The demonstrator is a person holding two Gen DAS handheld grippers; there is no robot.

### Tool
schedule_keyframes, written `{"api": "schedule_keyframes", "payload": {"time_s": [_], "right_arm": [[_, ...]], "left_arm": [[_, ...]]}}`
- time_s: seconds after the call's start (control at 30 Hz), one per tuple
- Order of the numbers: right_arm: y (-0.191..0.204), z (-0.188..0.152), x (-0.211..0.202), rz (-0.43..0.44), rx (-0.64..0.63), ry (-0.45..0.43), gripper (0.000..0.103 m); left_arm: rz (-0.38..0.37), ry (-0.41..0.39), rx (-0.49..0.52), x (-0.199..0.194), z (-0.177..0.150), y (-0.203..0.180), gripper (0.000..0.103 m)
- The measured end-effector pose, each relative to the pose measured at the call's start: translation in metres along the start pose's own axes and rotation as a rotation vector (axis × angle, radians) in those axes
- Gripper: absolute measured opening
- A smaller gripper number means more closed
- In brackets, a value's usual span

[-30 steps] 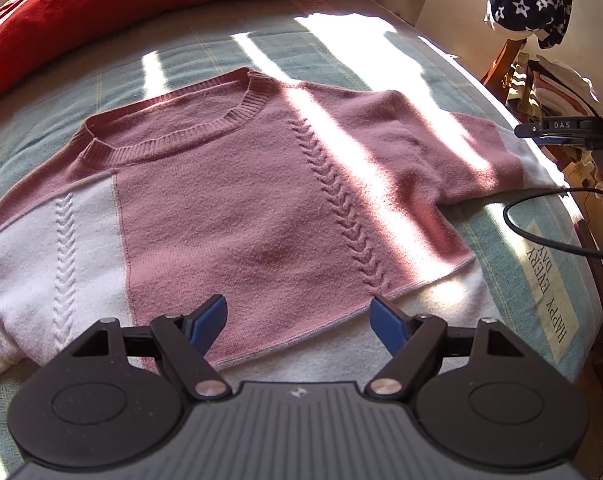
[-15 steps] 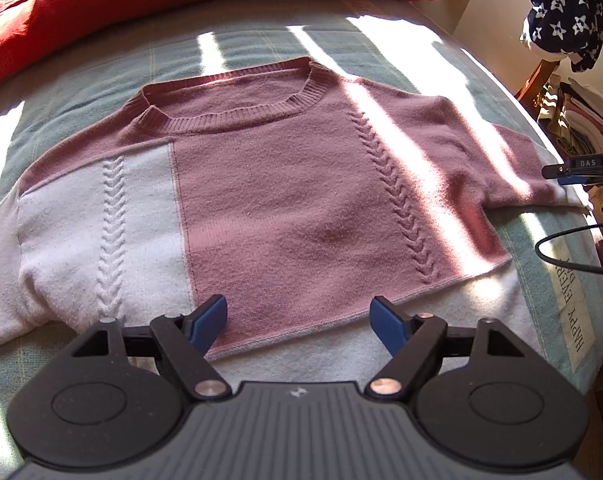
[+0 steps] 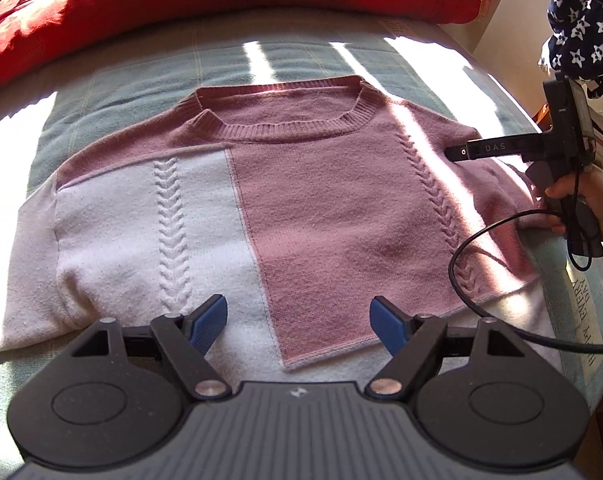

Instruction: Fold clothes

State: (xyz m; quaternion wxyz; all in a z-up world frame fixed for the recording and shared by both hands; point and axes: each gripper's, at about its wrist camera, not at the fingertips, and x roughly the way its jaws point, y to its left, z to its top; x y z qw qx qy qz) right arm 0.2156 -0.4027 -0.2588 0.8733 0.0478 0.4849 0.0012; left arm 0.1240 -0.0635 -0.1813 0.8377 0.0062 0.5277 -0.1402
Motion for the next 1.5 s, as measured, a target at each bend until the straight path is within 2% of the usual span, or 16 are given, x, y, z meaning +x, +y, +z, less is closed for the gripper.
{"api": "schedule_keyframes", "payload": {"time_s": [0.07, 0.2, 0.3, 0.4, 0.57, 0.67, 0.73, 0.83, 0.93, 1.07, 1.2, 1.3, 1.4, 1.5], "right_arm": [[-0.002, 0.000, 0.003, -0.005, 0.029, -0.004, 0.103], [0.001, 0.009, 0.008, -0.020, 0.019, 0.056, 0.103], [-0.001, 0.014, 0.008, -0.003, 0.002, 0.086, 0.103], [-0.002, 0.013, -0.005, 0.037, 0.012, 0.077, 0.103], [0.007, -0.010, -0.055, 0.234, 0.056, 0.031, 0.103], [0.023, -0.025, -0.080, 0.341, 0.032, 0.045, 0.103], [0.038, -0.034, -0.096, 0.412, 0.014, 0.060, 0.103], [0.072, -0.046, -0.117, 0.498, -0.033, 0.093, 0.103], [0.113, -0.057, -0.134, 0.574, -0.085, 0.145, 0.103], [0.181, -0.078, -0.161, 0.661, -0.252, 0.191, 0.103], [0.248, -0.114, -0.172, 0.692, -0.448, 0.244, 0.103], [0.283, -0.145, -0.165, 0.692, -0.498, 0.295, 0.103], [0.305, -0.169, -0.154, 0.577, -0.516, 0.320, 0.103], [0.307, -0.176, -0.154, 0.469, -0.570, 0.248, 0.103]], "left_arm": [[-0.004, -0.012, -0.025, 0.001, -0.001, 0.008, 0.079], [-0.032, -0.044, -0.035, 0.006, 0.005, 0.016, 0.080], [-0.039, -0.038, -0.025, 0.026, 0.014, 0.020, 0.081], [-0.035, -0.033, -0.001, 0.041, 0.020, 0.020, 0.081], [-0.030, -0.074, 0.013, 0.024, 0.014, 0.023, 0.081], [-0.018, -0.085, -0.018, 0.008, 0.003, 0.032, 0.081], [0.016, -0.081, -0.027, -0.003, -0.007, 0.038, 0.081], [0.079, -0.071, -0.036, -0.020, -0.025, 0.045, 0.081], [0.130, -0.035, -0.092, -0.037, -0.044, 0.056, 0.082], [0.224, -0.012, -0.181, -0.062, -0.073, 0.074, 0.082], [0.286, -0.017, -0.294, -0.082, -0.105, 0.095, 0.082], [0.322, -0.015, -0.360, -0.088, -0.127, 0.105, 0.082], [0.317, -0.010, -0.401, -0.089, -0.142, 0.107, 0.082], [0.295, -0.009, -0.410, -0.088, -0.149, 0.104, 0.082]]}}
